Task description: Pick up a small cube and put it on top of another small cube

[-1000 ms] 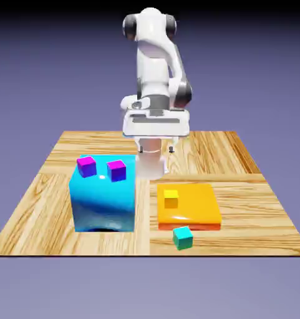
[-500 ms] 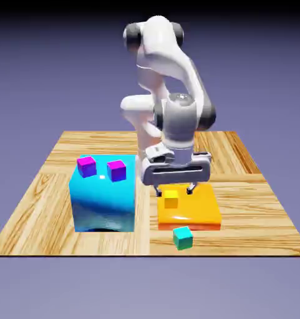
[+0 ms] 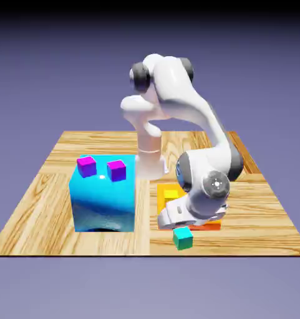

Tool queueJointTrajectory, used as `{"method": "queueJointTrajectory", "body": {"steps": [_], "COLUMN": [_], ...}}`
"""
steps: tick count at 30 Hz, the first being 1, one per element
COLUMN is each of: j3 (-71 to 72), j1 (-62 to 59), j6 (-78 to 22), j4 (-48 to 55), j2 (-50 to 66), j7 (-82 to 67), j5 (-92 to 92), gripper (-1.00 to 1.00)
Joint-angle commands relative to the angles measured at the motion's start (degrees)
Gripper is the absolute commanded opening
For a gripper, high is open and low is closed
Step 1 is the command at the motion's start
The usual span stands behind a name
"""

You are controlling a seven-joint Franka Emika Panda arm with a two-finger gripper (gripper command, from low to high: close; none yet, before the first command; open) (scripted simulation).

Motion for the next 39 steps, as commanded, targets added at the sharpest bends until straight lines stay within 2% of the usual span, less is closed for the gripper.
{"method": "queueJointTrajectory", "body": {"steps": [1,7,13,14,21,39], "j3": [0.2,1.2,1.1,1.1,1.1,-23.1], "j1": [0.2,1.0,-0.1,-0.1,1.1,8.2], "j6": [-2.3,-13.5,-3.2,-3.2,-13.5,-1.9], "j4": [2.1,12.1,-0.2,-0.2,12.0,-7.0], "j2": [2.1,12.1,10.1,10.1,11.9,-25.4], "j7": [0.1,0.5,1.2,1.2,0.6,30.6], "j5": [-0.2,-1.1,-1.3,-1.3,-1.1,-4.3], "gripper": [0.00,0.00,0.00,-1.00,-1.00,-1.00]}}
